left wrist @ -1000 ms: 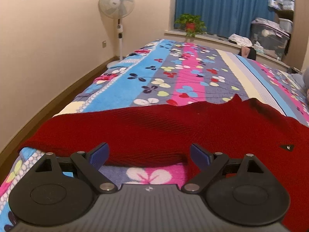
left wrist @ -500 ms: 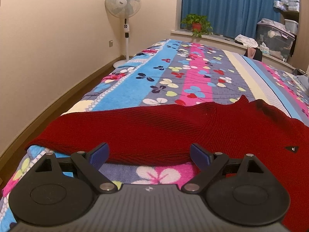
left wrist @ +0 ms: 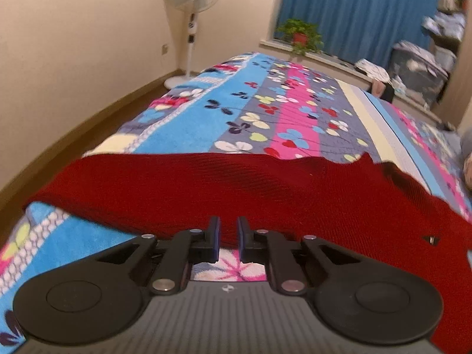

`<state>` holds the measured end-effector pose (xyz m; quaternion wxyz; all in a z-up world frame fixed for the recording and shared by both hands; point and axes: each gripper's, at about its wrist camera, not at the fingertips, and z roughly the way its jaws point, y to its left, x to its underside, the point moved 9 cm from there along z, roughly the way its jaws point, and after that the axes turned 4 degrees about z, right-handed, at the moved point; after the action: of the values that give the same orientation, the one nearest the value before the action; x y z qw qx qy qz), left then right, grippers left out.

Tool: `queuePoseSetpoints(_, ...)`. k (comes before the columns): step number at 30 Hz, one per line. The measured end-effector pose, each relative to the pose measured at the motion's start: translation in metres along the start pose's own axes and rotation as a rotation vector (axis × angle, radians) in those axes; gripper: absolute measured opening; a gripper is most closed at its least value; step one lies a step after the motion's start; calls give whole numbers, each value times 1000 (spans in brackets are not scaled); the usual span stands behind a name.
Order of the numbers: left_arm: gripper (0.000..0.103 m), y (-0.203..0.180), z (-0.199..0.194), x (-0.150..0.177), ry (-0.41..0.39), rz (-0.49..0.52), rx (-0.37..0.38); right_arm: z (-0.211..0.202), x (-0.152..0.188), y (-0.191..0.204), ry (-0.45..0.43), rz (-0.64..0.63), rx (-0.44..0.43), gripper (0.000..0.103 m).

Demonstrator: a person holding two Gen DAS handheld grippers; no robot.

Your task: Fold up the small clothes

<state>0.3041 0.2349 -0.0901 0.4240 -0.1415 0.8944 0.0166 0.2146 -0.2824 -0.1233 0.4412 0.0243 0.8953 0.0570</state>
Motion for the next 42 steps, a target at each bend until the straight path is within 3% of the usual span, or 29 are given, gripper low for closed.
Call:
queuePoseSetpoints(1,17,6,3,0,10,-34,1,1,1,1,5,-7,-3,22)
queuePoseSetpoints(3,33,22,13,1,41,-114,-2,3,2,4,12,-18,-7,22)
queuePoseSetpoints(5,65,41,23,2,66,-205,-23,5,3,5,22,-19,-11,22)
queuePoseSetpoints(10,75,94,49,5,100,-436,-48,11,6,3,55,-3,-12,23)
queuePoseSetpoints(15,75,132,73,18,124,-627,-64,16,11,6,80,-16,-17,23)
queuePoseSetpoints(18,73,133,77,8,81,-594,-83,19,12,5,91,-16,-16,23)
queuePoseSetpoints(19,64,133,78,6,68,-580,-92,20,12,5,94,-14,-15,23)
queuePoseSetpoints(20,36,134,78,4,51,-563,-112,20,12,5,97,-14,-14,23)
queuePoseSetpoints(21,24,137,77,3,36,-548,-143,21,13,5,98,-13,-13,23)
queuePoseSetpoints(22,19,140,77,3,18,-553,-150,22,13,6,100,-15,-12,23)
queuePoseSetpoints(27,18,132,54,-19,-113,-577,-116,26,13,6,103,-19,-7,23)
queuePoseSetpoints(29,27,133,56,-16,-86,-602,-115,27,13,6,105,-16,-4,23)
queuePoseSetpoints(31,35,143,66,2,3,-697,-118,28,14,7,107,-17,-4,23)
queuePoseSetpoints(32,34,151,71,14,43,-763,-120,28,14,7,109,-19,-4,23)
queuePoseSetpoints(34,33,160,73,19,36,-822,-101,28,15,8,113,-26,-4,23)
queuePoseSetpoints(37,19,157,68,10,7,-727,-134,28,14,8,114,-26,-1,23)
queuePoseSetpoints(42,15,126,43,-23,-119,-553,-150,28,14,8,114,-28,1,23)
